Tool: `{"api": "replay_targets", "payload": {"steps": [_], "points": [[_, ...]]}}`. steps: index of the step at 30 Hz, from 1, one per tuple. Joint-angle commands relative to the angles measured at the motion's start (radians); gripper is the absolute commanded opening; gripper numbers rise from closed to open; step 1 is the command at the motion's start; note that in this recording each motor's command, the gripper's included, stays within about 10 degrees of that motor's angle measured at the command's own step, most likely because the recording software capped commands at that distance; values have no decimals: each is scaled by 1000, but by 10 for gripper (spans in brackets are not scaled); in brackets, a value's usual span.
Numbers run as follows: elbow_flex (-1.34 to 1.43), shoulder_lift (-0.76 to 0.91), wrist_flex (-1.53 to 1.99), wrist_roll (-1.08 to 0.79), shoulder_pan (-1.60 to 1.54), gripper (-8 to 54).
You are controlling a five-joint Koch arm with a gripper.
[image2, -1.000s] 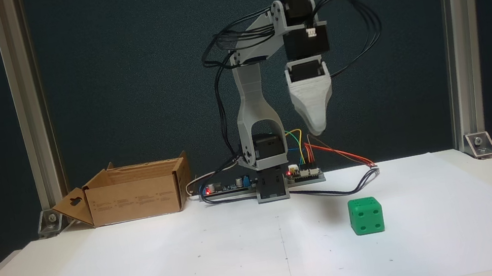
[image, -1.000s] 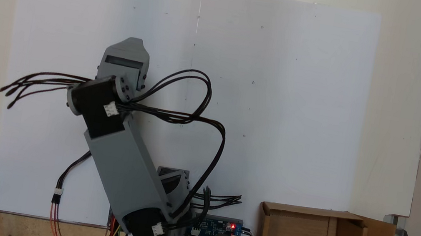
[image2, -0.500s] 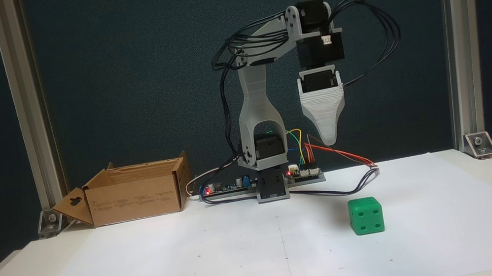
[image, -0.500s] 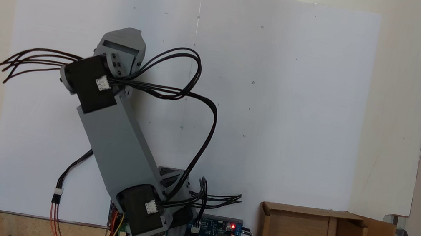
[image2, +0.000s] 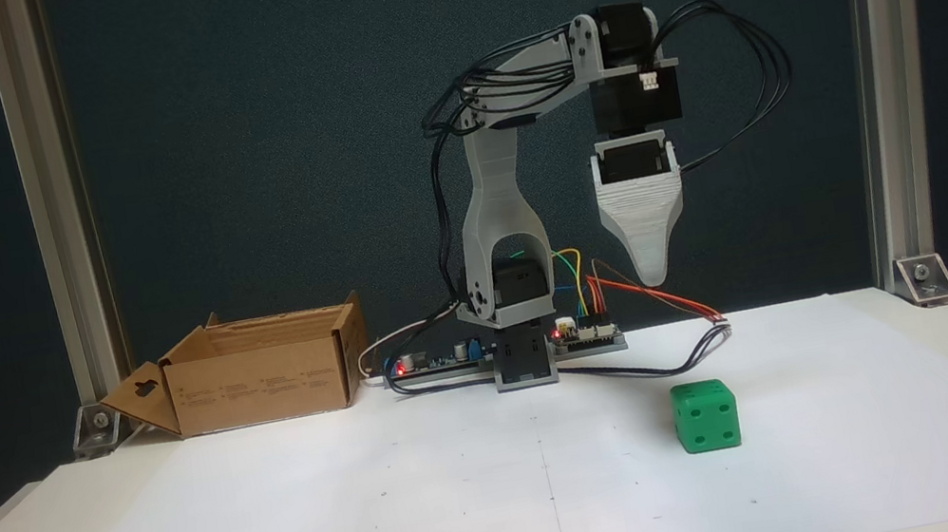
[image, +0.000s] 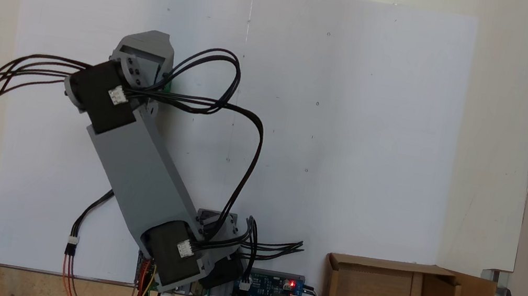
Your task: Grasp a green dice and put it in the bin.
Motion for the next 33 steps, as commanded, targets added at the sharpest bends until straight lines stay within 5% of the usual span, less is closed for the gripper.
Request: {"api": "replay_targets", "payload": {"steps": [1,33], "points": [[-55,-5,0,71,-9,440],[195,-48,-253,71,-38,425]]}}
